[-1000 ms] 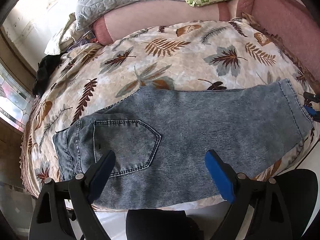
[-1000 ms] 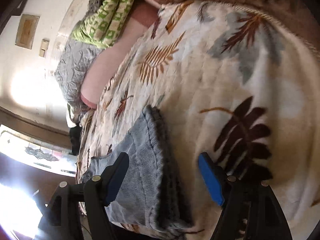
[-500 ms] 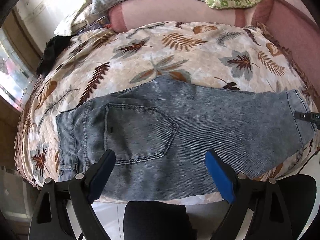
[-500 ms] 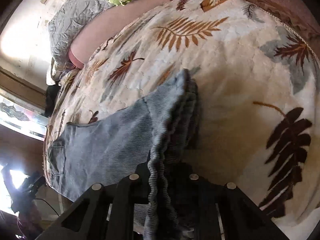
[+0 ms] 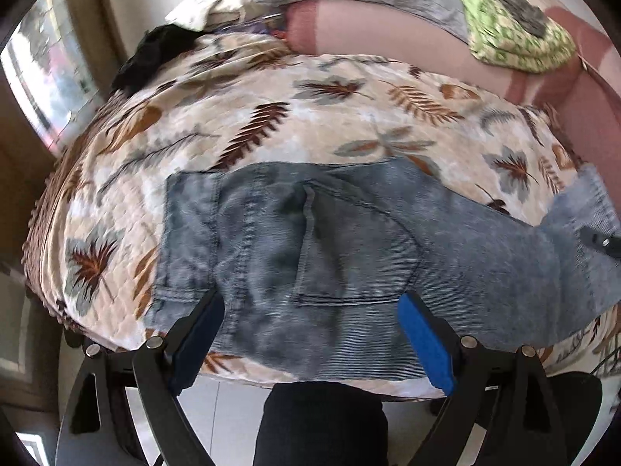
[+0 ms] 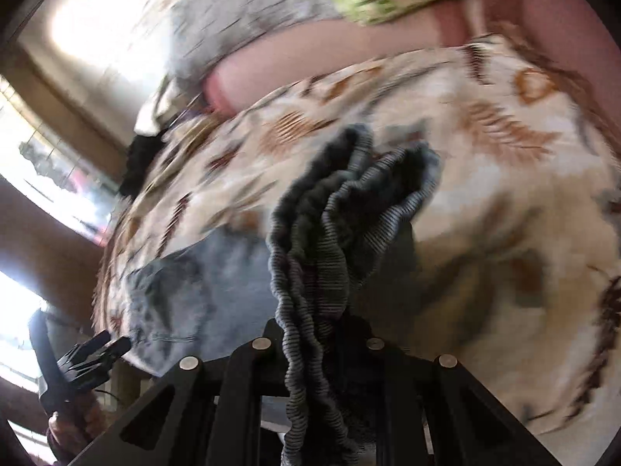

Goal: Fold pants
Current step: 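Grasp the jeans leg hem with the right gripper and lift it, then fold the held leg over toward the waistband and open the right gripper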

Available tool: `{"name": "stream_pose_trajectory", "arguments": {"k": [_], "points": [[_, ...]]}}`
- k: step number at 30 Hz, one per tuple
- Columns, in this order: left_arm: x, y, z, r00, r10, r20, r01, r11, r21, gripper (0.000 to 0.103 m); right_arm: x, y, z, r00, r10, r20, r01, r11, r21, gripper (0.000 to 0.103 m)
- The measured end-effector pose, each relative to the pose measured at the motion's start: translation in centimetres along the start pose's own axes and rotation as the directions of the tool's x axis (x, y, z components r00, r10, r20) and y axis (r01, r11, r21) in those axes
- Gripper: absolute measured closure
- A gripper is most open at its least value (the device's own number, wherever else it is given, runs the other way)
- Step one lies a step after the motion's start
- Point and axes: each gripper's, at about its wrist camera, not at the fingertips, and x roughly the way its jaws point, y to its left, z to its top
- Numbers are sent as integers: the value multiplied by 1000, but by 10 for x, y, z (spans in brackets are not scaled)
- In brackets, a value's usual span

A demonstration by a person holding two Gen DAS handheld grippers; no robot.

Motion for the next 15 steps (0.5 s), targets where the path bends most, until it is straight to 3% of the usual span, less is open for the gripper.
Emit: {"name": "stream_pose_trajectory", "arguments": {"k": [2,3,4,9,11,15], "points": [[2,11,-1,1000,2,-11,-2,1000,-24,12,28,23,-2,997,35,-64,-34,999,13,75],[2,15,-2,1000,4,-14,-4,999,-32,12,40,32,-4,994,56,-98,-56,998,11,61],[2,19,-3,1000,9,-13,-10,999,-38,12,53,41,-8,988,95,-125,-94,995,9,53],[1,22,-4,999,45,9,-45,999,-28,12,46,31,-13,970,243,-13,-241,967,84,44],[1,14,-3,999,33,11,-33,999,-17,12,37,16,-15,975,218,42,-221,970,102,44],[3,-10,-3,1000,27,12,-28,998,49,12,32,-20,-26,982,171,74,-181,972,150,44]]}}
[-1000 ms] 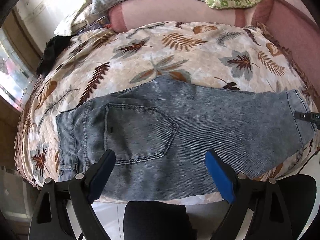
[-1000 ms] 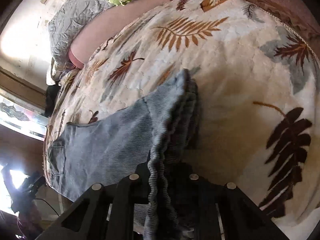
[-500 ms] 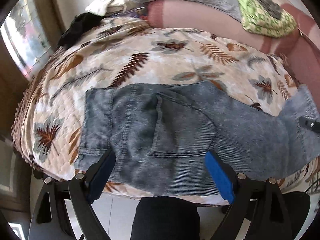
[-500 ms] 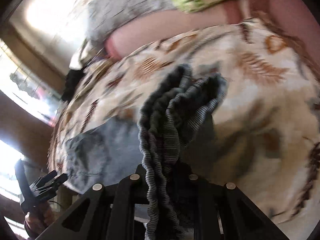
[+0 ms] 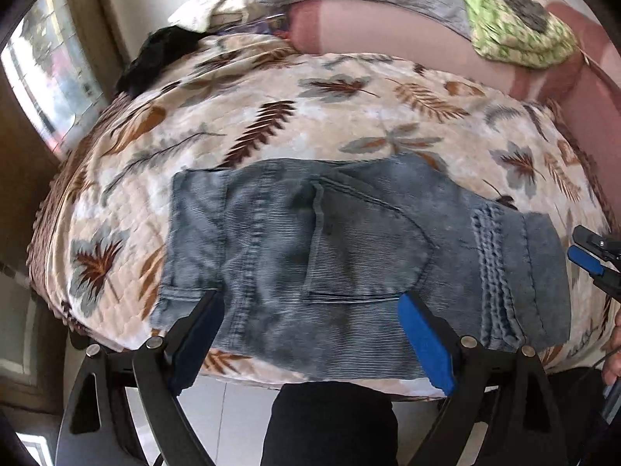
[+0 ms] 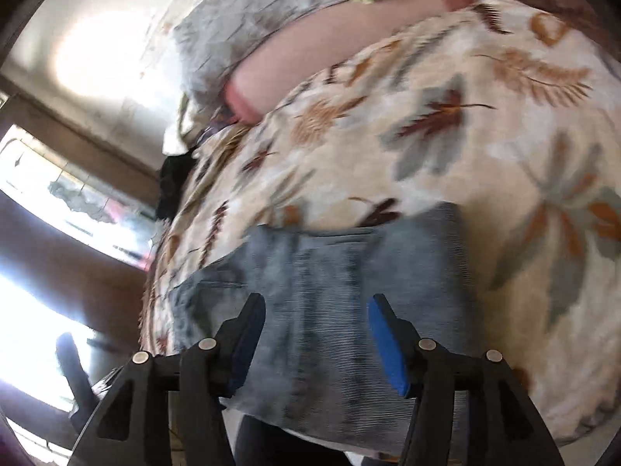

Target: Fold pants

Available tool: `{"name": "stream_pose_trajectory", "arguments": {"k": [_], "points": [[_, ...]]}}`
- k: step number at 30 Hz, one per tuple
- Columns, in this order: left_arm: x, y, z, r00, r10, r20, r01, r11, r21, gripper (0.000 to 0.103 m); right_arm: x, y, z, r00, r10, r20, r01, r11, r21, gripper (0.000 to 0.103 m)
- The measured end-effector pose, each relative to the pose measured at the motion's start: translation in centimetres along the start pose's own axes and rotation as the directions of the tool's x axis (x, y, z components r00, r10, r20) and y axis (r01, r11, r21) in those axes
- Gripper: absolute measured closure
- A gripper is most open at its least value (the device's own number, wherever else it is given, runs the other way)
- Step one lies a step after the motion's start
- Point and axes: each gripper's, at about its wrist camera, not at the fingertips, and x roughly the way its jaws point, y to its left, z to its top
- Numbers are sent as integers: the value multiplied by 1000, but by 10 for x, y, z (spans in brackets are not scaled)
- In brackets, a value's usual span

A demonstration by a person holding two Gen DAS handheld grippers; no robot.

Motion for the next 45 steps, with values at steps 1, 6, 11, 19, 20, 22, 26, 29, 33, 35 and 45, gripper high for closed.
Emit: {"name": "stream_pose_trajectory", "arguments": {"k": [1,6,11,19,20,22,26,29,33,35,45], "points": [[0,-4,0,1000,6,1,-6,1000,10,12,0,-8,-2,1000,1,5,-1,1000,13,48],[3,0,1,998,56,1,-56,998,30,12,6,-11,-18,1000,-1,-20,0,999,-51,65],[-1,64,4,992,129,-4,-129,988,-80,12,52,11,-47,968,-196,-158,151,954,-259,65],[2,198,-29,959,276,-63,-283,923,-262,12,24,40,-47,997,-84,-1,78,940,-331,64],[5,207,-35,958,275,-77,-285,916,-281,12,22,41,-47,997,-77,14,78,943,-324,64],[13,222,-48,966,234,-110,-258,910,-325,12,21,42,-43,996,-76,36,83,947,-310,64],[29,223,-55,989,96,-109,-131,912,-388,12,24,45,-41,995,-76,67,92,951,-294,64],[46,208,-53,995,14,-98,-51,921,-386,12,25,46,-41,992,-93,82,113,950,-290,64],[69,193,-53,988,-130,-84,79,890,-450,12,25,42,-44,987,-132,94,154,944,-291,64],[79,188,-53,981,-179,-76,123,873,-471,12,25,37,-44,985,-146,94,166,946,-279,64],[89,171,-50,978,-203,-48,158,872,-463,18,24,33,-40,982,-160,105,183,945,-271,64]]}}
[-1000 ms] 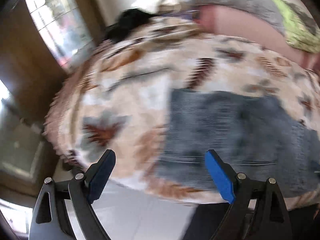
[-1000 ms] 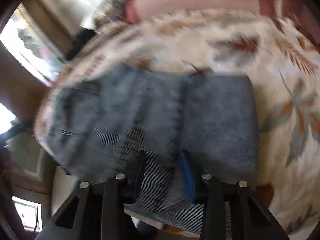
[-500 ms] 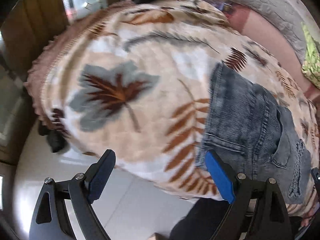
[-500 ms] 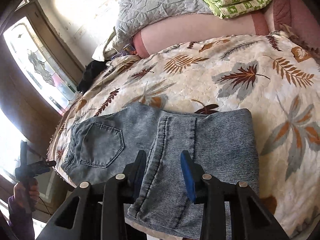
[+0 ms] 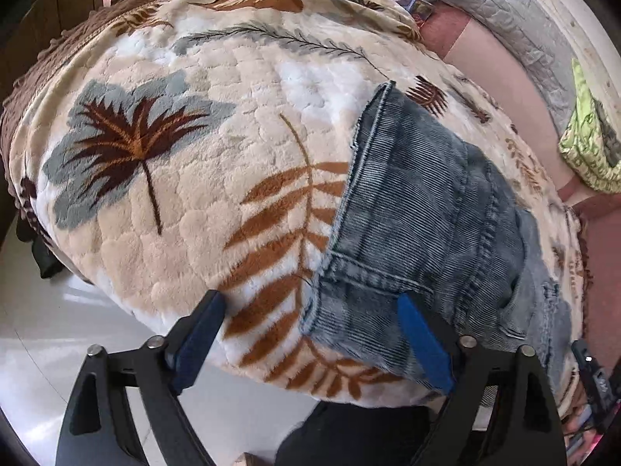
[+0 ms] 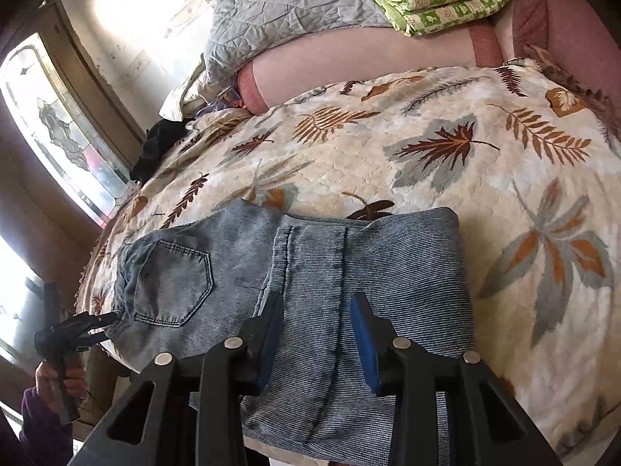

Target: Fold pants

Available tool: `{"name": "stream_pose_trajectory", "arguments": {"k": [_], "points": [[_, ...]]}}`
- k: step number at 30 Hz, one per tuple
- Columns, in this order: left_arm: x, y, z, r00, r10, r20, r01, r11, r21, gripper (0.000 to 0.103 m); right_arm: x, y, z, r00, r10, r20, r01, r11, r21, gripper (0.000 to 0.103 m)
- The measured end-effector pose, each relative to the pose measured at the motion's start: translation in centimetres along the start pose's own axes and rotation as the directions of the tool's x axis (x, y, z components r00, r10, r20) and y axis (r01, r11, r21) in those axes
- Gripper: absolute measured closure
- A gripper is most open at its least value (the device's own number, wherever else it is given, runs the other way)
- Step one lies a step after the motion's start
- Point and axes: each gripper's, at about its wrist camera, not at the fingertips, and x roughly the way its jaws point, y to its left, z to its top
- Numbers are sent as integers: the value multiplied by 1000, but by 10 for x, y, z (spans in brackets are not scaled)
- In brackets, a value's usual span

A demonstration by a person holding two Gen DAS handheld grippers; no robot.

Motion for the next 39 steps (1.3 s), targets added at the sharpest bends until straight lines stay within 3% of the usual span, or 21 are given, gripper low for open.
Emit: {"name": "stream_pose_trajectory", "arguments": {"k": [13,22,27,32,35,39], "points": [[-6,-7,-38,995,-90,-35,88,995,-35,18,0,2,2,1000,-2,5,2,1000,-10,64],[12,4,-27,975,-221,-19,214,959,-184,18,0,4,1,1000,-16,4,16,1000,-27,64],[-7,12,-29,974,-227,9,225,958,-181,18,2,5,0,1000,-20,1,20,999,-34,64],[-8,27,-29,968,-252,6,247,940,-238,18,4,7,1,1000,-16,0,16,999,-41,64],[-2,33,-30,948,-318,-9,302,907,-293,18,5,9,0,1000,-18,-2,18,999,-51,64],[4,32,-27,937,-350,16,336,886,-320,18,6,10,-1,1000,-28,-5,28,998,-62,64]]}}
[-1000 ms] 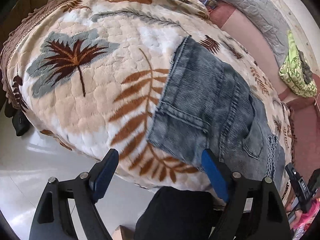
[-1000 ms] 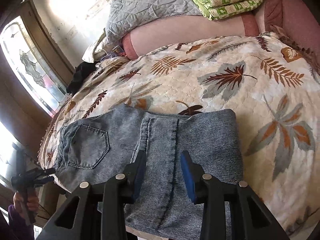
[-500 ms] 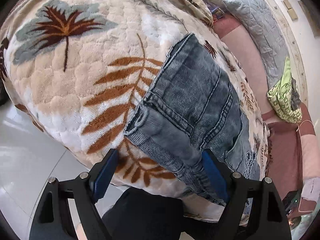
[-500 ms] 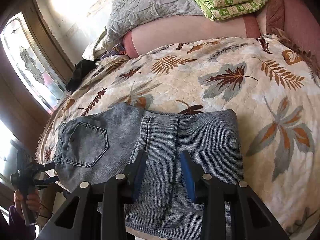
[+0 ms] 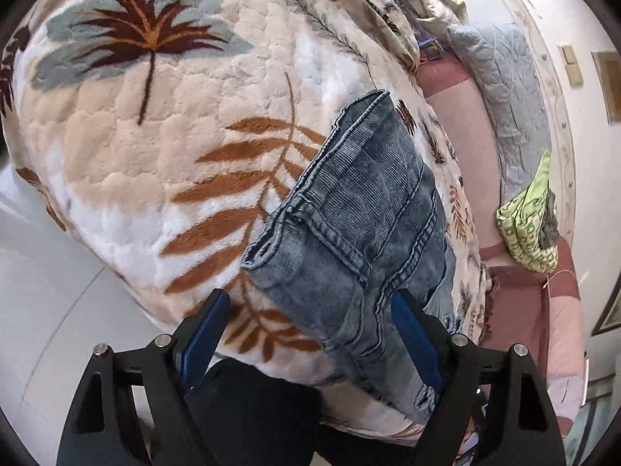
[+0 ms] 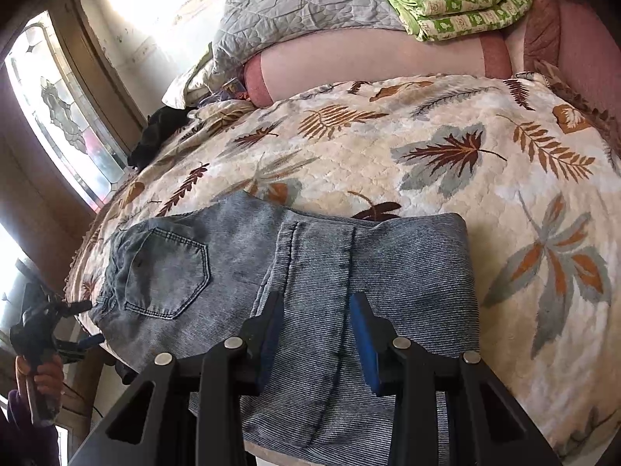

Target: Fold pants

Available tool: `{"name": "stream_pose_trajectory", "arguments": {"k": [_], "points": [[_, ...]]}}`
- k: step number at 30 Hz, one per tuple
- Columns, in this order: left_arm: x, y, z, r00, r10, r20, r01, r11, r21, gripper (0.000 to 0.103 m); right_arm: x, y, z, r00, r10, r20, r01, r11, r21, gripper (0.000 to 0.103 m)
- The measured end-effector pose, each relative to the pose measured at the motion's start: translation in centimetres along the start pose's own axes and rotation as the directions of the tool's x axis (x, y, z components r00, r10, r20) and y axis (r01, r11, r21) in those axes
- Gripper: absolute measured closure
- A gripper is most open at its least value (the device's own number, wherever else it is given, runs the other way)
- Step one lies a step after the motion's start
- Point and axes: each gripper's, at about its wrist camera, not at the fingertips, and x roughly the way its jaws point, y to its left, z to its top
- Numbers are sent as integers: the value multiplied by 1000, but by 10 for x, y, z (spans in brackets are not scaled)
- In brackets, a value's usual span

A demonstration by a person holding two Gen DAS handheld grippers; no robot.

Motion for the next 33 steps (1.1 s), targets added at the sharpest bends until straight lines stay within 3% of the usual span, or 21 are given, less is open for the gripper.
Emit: {"name": "stream_pose_trajectory", "arguments": {"k": [7,9,13,18,25,29,33], "points": [[11,-2,10,999,-33,33,34,999,-25,19,-1,-2,0,1000,0,2,0,1000,3,64],[7,-2,14,999,-20,44,20,1000,-7,28,0,-1,0,1000,-1,1,1,1000,-4,64],[7,-4,14,999,-12,51,12,1000,-1,30,1,0,0,1000,-6,2,6,1000,-6,64],[10,-8,14,998,18,62,-19,1000,16,47,1,-2,0,1000,-12,4,12,1000,0,64],[6,-4,8,992,87,90,-93,994,63,64,1,-3,1,1000,-22,2,22,1000,6,64],[5,-10,7,988,109,111,-120,987,104,80,0,-4,1,1000,-26,4,26,1000,11,64],[-1,-25,4,983,122,139,-145,976,163,86,-2,-9,2,999,-37,13,37,999,25,64]]}}
